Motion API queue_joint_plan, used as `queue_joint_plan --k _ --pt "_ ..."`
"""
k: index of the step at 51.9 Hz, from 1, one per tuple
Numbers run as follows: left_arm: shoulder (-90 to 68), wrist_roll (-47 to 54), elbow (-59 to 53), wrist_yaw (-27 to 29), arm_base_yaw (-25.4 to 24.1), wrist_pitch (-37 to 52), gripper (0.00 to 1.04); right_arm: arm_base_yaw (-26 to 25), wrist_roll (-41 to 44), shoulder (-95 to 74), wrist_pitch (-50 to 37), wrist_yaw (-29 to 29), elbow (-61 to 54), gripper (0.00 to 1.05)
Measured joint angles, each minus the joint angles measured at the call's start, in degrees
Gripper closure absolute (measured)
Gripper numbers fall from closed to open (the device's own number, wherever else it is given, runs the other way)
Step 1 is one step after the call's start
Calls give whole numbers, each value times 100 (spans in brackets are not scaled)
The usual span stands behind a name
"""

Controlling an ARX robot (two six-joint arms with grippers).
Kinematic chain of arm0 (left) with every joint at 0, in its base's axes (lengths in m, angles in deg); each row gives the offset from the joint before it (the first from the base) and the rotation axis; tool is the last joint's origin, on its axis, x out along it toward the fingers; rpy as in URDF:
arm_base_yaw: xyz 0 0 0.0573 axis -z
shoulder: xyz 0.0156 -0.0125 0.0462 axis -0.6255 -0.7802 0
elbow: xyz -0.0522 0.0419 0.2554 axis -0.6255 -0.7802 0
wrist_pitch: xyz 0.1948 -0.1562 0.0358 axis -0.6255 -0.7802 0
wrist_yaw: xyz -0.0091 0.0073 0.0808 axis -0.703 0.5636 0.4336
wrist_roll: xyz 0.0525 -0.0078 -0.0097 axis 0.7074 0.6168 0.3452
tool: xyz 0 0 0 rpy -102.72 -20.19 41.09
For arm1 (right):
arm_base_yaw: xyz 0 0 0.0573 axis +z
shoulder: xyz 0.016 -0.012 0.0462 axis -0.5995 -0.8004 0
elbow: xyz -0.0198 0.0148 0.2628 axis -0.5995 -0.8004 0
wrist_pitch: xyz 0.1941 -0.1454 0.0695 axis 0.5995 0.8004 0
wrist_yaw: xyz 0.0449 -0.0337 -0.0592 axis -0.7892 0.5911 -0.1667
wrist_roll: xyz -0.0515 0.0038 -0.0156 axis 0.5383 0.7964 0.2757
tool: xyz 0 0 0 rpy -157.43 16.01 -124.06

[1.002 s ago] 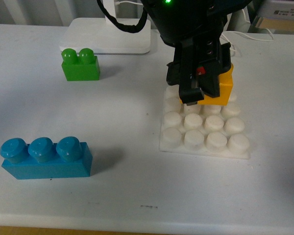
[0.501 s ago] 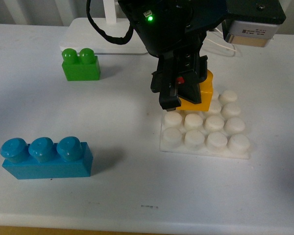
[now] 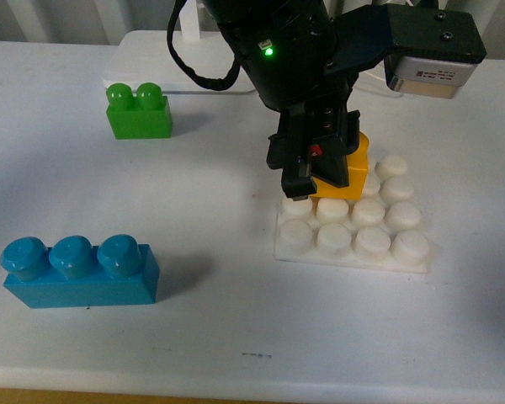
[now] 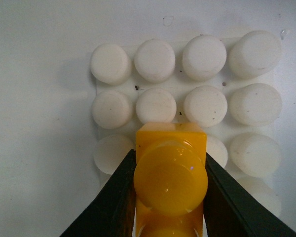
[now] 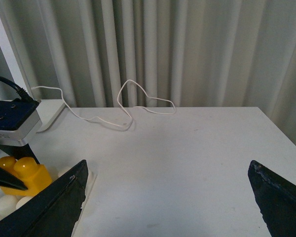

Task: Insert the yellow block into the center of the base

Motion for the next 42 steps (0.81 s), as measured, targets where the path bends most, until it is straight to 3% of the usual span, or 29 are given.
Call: queue_joint_plan --k 42 --pt "-282 170 474 24 85 -369 73 0 0 0 0 0 0 9"
